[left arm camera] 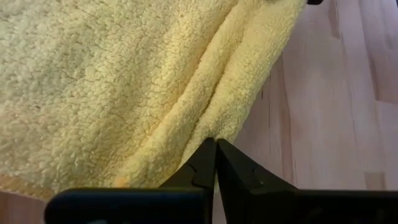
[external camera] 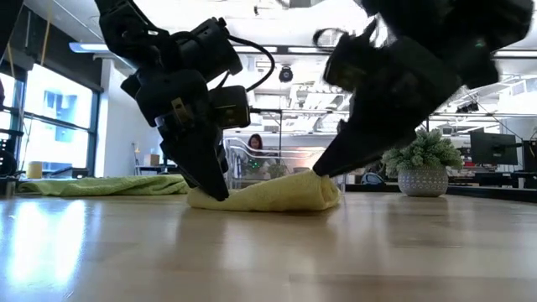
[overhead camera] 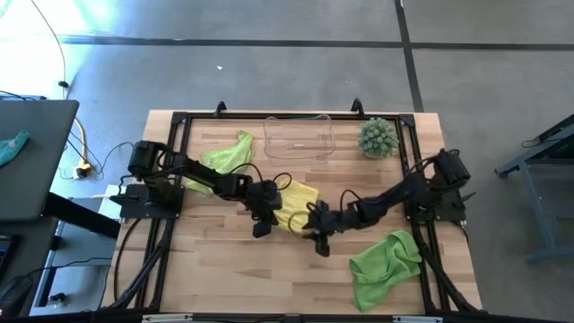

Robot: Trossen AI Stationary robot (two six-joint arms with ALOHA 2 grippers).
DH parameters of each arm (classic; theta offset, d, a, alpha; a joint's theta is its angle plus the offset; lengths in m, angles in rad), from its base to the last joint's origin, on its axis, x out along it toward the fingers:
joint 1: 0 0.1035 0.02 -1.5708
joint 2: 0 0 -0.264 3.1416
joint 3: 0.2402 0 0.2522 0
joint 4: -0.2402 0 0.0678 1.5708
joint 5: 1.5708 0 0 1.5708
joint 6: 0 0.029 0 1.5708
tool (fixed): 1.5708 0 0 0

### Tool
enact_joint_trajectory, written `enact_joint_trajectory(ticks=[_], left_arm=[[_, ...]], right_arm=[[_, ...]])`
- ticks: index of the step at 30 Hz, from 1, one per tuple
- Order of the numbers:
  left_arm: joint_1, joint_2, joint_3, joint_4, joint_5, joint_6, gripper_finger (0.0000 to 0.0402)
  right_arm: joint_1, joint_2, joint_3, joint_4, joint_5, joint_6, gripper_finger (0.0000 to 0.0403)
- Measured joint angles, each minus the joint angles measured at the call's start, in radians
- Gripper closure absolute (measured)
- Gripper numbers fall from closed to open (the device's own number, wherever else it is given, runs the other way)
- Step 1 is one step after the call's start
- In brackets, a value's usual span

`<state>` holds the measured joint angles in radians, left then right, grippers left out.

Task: Roll microfiber towels into tight, uniform cylinder then place into a basket
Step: Roll the yellow microfiber towel

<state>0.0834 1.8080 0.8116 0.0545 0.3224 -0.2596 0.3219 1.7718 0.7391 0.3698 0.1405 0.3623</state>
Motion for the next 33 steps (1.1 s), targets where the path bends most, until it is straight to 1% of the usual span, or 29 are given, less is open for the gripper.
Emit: enact_joint_trajectory(ticks=[3, 7, 10, 12, 15, 18, 21, 24, 27, 30, 33], left_arm=[[0.0, 0.0, 0.0, -0.001, 0.0, 0.0, 0.0397], [0.001, 0.0, 0.0, -0.002, -0.001, 0.0, 0.0396], [0.001, 0.0, 0.0, -0.002, -0.001, 0.0, 0.0396], [0.001, 0.0, 0.0, -0.002, -0.001, -0.002, 0.0396], [0.001, 0.0, 0.0, -0.003, -0.002, -0.003, 0.0396], [0.001, 0.0, 0.0, -0.003, -0.003, -0.016, 0.0396], [0.001, 0.0, 0.0, -0.003, -0.003, -0.018, 0.0396], [0.001, 0.0, 0.0, -0.003, -0.003, -0.018, 0.0396], [0.001, 0.0, 0.0, -0.003, -0.003, -0.018, 0.0396], [0.001, 0.0, 0.0, -0.003, -0.003, -0.027, 0.0396], [0.001, 0.0, 0.0, 0.0, -0.003, -0.038, 0.0396]], right_arm=[[0.049, 0.0, 0.0, 0.001, 0.137, -0.149, 0.0274], [0.103, 0.0, 0.0, 0.004, 0.209, -0.281, 0.0274], [0.121, 0.0, 0.0, 0.009, 0.241, -0.279, 0.027], [0.117, 0.0, 0.0, 0.009, 0.244, -0.227, 0.0261], [0.109, 0.0, 0.0, 0.016, 0.244, -0.181, 0.0236], [0.109, 0.0, 0.0, 0.02, 0.242, -0.188, 0.0209], [0.109, 0.015, 0.0, 0.043, 0.241, -0.198, 0.0196], [0.11, 0.051, 0.0, 0.092, 0.244, -0.258, 0.0198], [0.11, 0.092, 0.0, 0.122, 0.28, -0.292, 0.0208], [0.104, 0.113, 0.0, 0.121, 0.323, -0.262, 0.0224], [0.102, 0.114, 0.0, 0.128, 0.336, -0.195, 0.0254]])
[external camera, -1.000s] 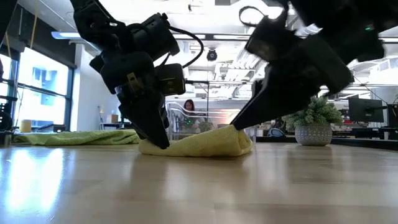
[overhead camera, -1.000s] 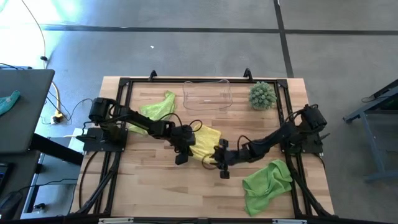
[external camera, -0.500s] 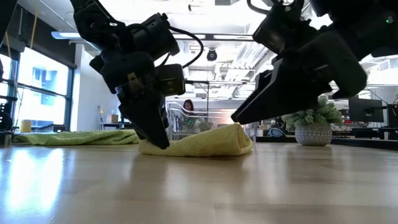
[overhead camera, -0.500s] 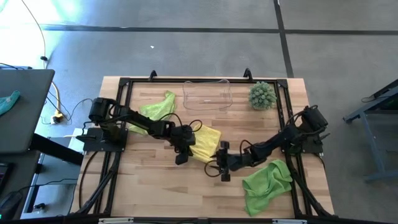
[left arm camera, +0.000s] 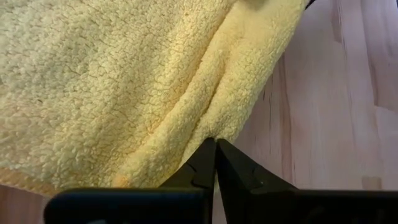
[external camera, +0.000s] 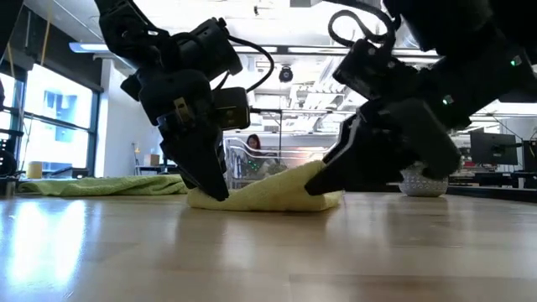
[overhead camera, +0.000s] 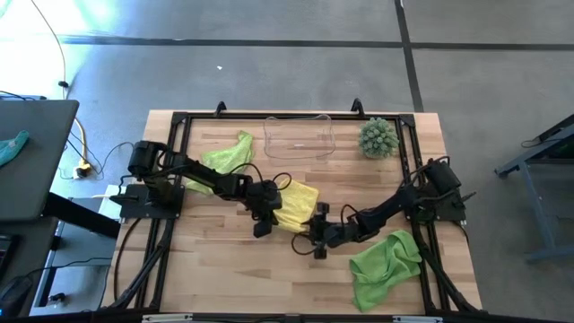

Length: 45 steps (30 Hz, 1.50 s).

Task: Roll microfiber towels into tight, uniform cylinder then place into a basket
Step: Roll the yellow microfiber towel

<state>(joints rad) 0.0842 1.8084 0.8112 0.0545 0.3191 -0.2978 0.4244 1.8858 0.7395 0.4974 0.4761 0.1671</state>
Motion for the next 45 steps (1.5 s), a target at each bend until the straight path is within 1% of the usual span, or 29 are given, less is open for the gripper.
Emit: enact_joint_trajectory(ticks=[4, 6, 7, 8, 11, 13, 15, 17, 20, 22, 24, 27, 29, 30, 37, 41, 43, 45], left_arm=[[-0.001, 0.0, -0.001, 0.011, -0.001, 0.011, 0.0388], [-0.001, -0.008, -0.002, 0.009, -0.004, 0.046, 0.0376], [-0.001, -0.012, -0.002, 0.009, -0.006, 0.069, 0.0369], [-0.001, -0.021, -0.002, 0.002, -0.008, 0.091, 0.0362], [-0.001, -0.063, -0.003, -0.014, -0.008, 0.164, 0.0338], [-0.003, -0.094, -0.003, -0.022, -0.008, 0.239, 0.0324], [-0.013, -0.132, -0.003, -0.028, -0.008, 0.323, 0.0313], [-0.034, -0.159, -0.001, -0.029, -0.01, 0.432, 0.0308], [-0.078, -0.159, -0.001, -0.032, -0.023, 0.578, 0.0305], [-0.109, -0.142, 0.0, -0.016, -0.06, 0.66, 0.0305], [-0.139, -0.115, -0.002, -0.01, -0.155, 0.716, 0.0304], [-0.167, -0.085, -0.001, 0.05, -0.331, 0.747, 0.0304], [-0.174, -0.07, 0.0, 0.065, -0.401, 0.757, 0.0304], [-0.174, -0.06, 0.0, 0.065, -0.417, 0.762, 0.0304], [-0.159, -0.005, -0.001, 0.071, -0.424, 0.762, 0.0304], [-0.131, 0.022, 0.0, 0.091, -0.448, 0.711, 0.0304], [-0.113, 0.032, 0.002, 0.092, -0.428, 0.679, 0.0304], [-0.092, 0.044, 0.003, 0.085, -0.368, 0.619, 0.0305]], right_arm=[[0.001, 0.0, 0.0, 0.022, -0.01, 0.121, 0.0326], [0.001, 0.0, 0.0, 0.005, -0.036, 0.252, 0.0372], [0.001, 0.0, 0.0, -0.005, -0.042, 0.33, 0.0386], [0.001, 0.0, 0.0, -0.017, -0.043, 0.401, 0.0392], [0.001, 0.0, 0.0, -0.09, -0.044, 0.659, 0.0379], [0.001, -0.003, 0.004, -0.132, -0.043, 0.804, 0.0377], [0.001, -0.004, 0.004, -0.161, -0.041, 0.911, 0.0385], [0.003, -0.006, 0.003, -0.177, -0.038, 0.968, 0.0396], [0.003, -0.005, 0.003, -0.175, -0.036, 0.996, 0.0397], [0.003, -0.005, 0.003, -0.174, -0.034, 0.999, 0.0396], [0.003, -0.004, 0.003, -0.174, -0.034, 1.004, 0.0397], [0.003, -0.003, 0.002, -0.172, -0.034, 1.005, 0.0399], [0.003, -0.003, 0.002, -0.171, -0.034, 1.005, 0.0399], [0.003, -0.003, 0.001, -0.171, -0.035, 1.005, 0.0399], [0.001, -0.002, 0.0, -0.165, -0.034, 1.002, 0.0399], [0.001, -0.002, -0.001, -0.16, -0.034, 0.995, 0.04], [0.001, -0.001, -0.002, -0.148, -0.034, 0.974, 0.0399], [0.001, 0.0, -0.003, -0.133, -0.035, 0.936, 0.0394]])
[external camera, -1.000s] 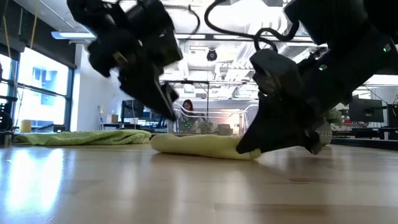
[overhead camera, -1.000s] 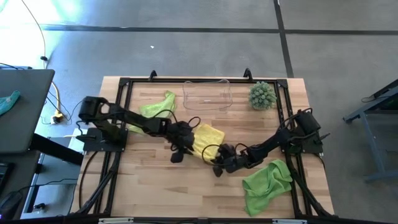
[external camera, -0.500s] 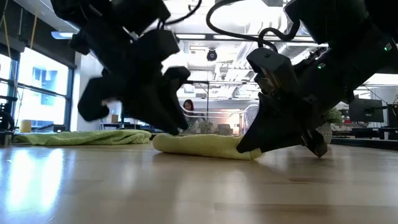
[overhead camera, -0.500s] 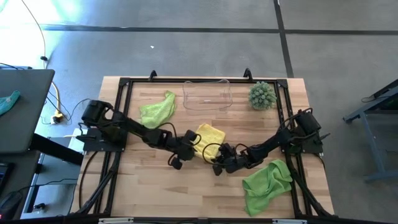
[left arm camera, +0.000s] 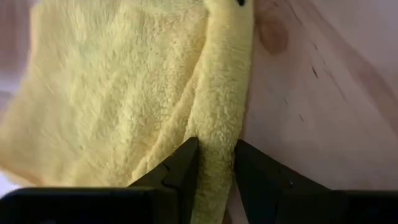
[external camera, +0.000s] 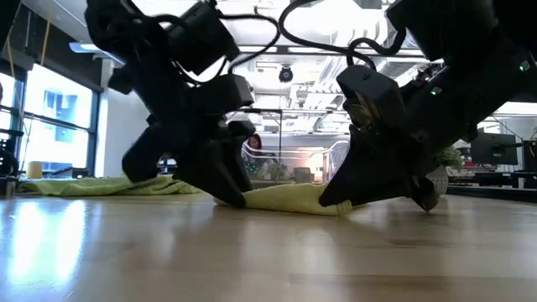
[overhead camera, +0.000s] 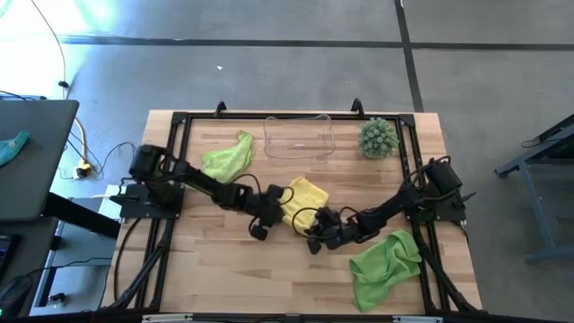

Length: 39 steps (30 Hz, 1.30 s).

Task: Roll microfiber towels into tight, uniform cylinder then place into a basket
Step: Roll the yellow microfiber towel

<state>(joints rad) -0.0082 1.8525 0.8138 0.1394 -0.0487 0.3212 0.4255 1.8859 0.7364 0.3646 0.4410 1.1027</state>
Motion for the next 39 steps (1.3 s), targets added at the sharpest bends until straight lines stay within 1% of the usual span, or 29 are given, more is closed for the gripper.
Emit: enact_joint_trajectory(ticks=[2, 5, 8, 11, 13, 15, 17, 21, 24, 26, 28, 30, 31, 34, 36, 39], left_arm=[[0.025, 0.002, 0.003, -0.02, 0.103, -0.093, 0.0309], [0.058, 0.001, 0.006, -0.066, 0.271, -0.264, 0.0326], [0.071, 0.001, 0.005, -0.102, 0.415, -0.442, 0.0349], [0.084, 0.007, -0.001, -0.112, 0.57, -0.6, 0.0372], [0.087, 0.007, 0.0, -0.108, 0.623, -0.638, 0.0383], [0.087, 0.007, -0.001, -0.101, 0.63, -0.66, 0.0389], [0.091, 0.008, -0.001, -0.094, 0.615, -0.68, 0.0389], [0.101, 0.008, -0.001, -0.086, 0.59, -0.715, 0.0377], [0.105, 0.008, -0.001, -0.081, 0.582, -0.737, 0.0369], [0.102, 0.008, -0.001, -0.079, 0.565, -0.747, 0.0368], [0.102, 0.008, -0.001, -0.076, 0.555, -0.758, 0.0368], [0.102, 0.008, -0.002, -0.072, 0.553, -0.762, 0.0367], [0.102, 0.008, -0.002, -0.071, 0.552, -0.763, 0.0367], [0.102, 0.008, -0.002, -0.069, 0.55, -0.764, 0.0367], [0.102, 0.008, -0.003, -0.065, 0.546, -0.766, 0.0367], [0.102, 0.009, -0.003, -0.058, 0.544, -0.771, 0.0367]], right_arm=[[0.001, -0.001, -0.001, 0.018, -0.007, -0.037, 0.0378], [0.0, -0.02, -0.001, 0.011, -0.04, -0.082, 0.0344], [0.0, -0.057, -0.003, -0.009, -0.127, -0.135, 0.0316], [0.004, -0.104, -0.003, -0.023, -0.199, -0.161, 0.03], [0.016, -0.131, -0.003, -0.016, -0.213, -0.196, 0.0297], [0.039, -0.148, -0.003, 0.022, -0.191, -0.28, 0.0297], [0.069, -0.155, -0.002, 0.099, -0.113, -0.427, 0.0299], [0.127, -0.14, 0.004, 0.243, 0.056, -0.779, 0.03], [0.149, -0.106, 0.047, 0.256, 0.141, -0.953, 0.03], [0.152, -0.074, 0.094, 0.221, 0.158, -1.02, 0.03], [0.149, -0.039, 0.149, 0.137, 0.16, -1.058, 0.0299], [0.139, -0.017, 0.211, -0.011, 0.16, -1.068, 0.0294], [0.133, -0.012, 0.243, -0.101, 0.16, -1.048, 0.029], [0.107, 0.01, 0.325, -0.325, 0.153, -0.918, 0.027], [0.095, 0.027, 0.364, -0.399, 0.139, -0.881, 0.0256], [0.085, 0.048, 0.394, -0.42, 0.122, -0.892, 0.024]])
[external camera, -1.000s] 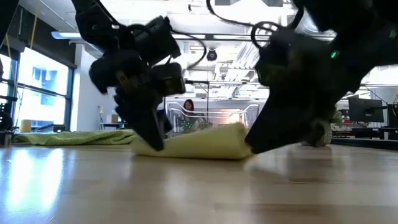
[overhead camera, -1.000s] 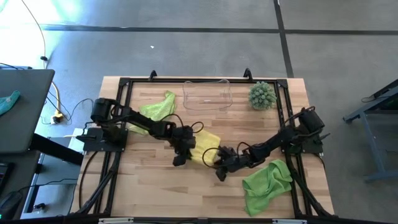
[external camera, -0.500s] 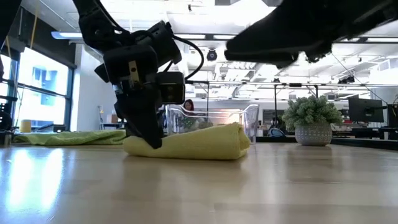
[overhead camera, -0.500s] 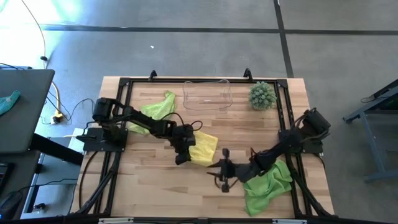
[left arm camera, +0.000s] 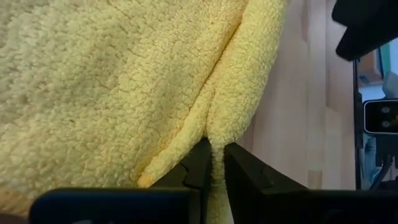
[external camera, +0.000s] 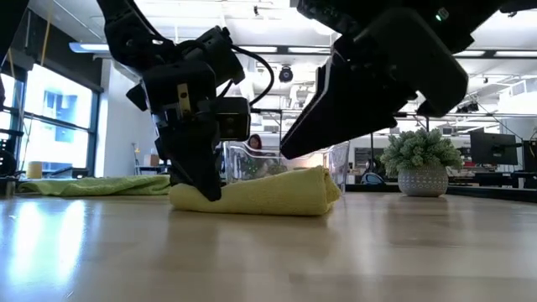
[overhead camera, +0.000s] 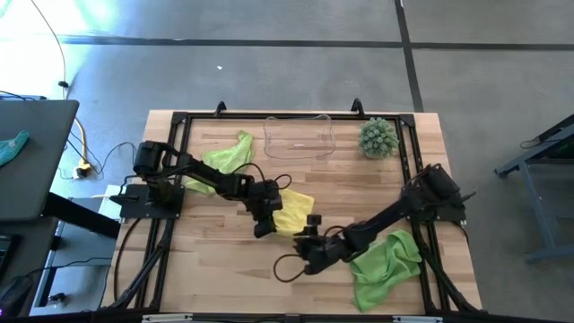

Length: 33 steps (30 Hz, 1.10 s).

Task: Roll microfiber towels into tight, uniform cylinder then place into a basket
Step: Roll the yellow microfiber towel

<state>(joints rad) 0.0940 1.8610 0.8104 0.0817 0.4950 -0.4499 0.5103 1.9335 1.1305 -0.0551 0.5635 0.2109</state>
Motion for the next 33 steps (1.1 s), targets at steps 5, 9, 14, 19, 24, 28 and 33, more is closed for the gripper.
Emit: enact_joint_trajectory(ticks=[5, 9, 14, 19, 24, 28, 33], left_arm=[[0.0, 0.0, -0.001, 0.021, -0.006, -0.001, 0.0366], [0.0, 0.0, -0.002, 0.036, -0.007, -0.002, 0.0366], [0.0, -0.007, -0.004, 0.05, -0.007, 0.018, 0.0366], [0.007, -0.017, -0.004, 0.109, -0.011, 0.083, 0.0366], [0.017, -0.048, -0.003, 0.13, -0.014, 0.216, 0.0364], [0.029, -0.098, -0.001, 0.101, -0.014, 0.337, 0.0345], [0.029, -0.147, -0.001, 0.054, -0.037, 0.512, 0.0302]], right_arm=[[-0.007, 0.019, 0.001, -0.027, -0.022, 0.014, 0.0234], [-0.018, 0.019, 0.001, -0.096, -0.02, 0.069, 0.0234], [-0.038, 0.024, 0.001, -0.173, -0.055, 0.176, 0.0234], [-0.053, 0.047, 0.002, -0.223, -0.103, 0.299, 0.0234], [-0.053, 0.075, 0.005, -0.252, -0.108, 0.429, 0.0234], [-0.045, 0.078, 0.005, -0.262, -0.106, 0.504, 0.0234], [-0.031, 0.081, 0.004, -0.261, -0.078, 0.589, 0.0234]])
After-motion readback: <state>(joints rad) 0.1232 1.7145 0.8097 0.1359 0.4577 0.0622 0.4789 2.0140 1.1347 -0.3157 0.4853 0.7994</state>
